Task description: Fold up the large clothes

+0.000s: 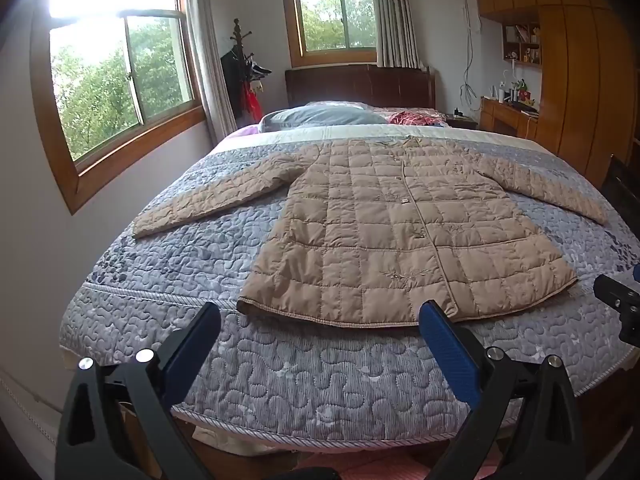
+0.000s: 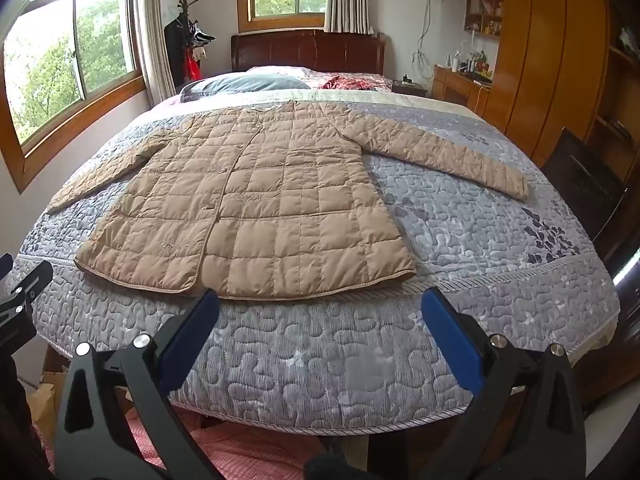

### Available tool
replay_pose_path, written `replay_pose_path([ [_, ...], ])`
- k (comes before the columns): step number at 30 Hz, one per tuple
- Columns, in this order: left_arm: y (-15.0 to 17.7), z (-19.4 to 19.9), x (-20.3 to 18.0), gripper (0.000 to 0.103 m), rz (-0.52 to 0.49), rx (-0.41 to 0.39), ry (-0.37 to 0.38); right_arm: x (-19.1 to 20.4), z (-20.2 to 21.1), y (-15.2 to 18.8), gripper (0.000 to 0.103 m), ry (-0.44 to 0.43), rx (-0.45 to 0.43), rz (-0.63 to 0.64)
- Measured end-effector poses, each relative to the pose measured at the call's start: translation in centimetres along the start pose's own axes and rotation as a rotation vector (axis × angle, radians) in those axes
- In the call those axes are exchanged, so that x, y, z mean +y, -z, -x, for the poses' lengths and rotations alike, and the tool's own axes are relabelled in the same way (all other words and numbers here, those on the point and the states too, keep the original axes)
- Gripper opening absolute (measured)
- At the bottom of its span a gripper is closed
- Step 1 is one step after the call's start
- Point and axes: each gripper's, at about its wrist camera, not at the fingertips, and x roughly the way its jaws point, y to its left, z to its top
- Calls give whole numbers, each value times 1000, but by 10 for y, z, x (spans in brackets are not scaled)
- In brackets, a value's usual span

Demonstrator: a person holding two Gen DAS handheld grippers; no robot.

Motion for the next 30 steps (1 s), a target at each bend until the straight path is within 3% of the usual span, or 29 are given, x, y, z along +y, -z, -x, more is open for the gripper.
replay_pose_path([
  [30,1,-1,3,99,7,-4,-2,1,0,1,100,2,3,1],
])
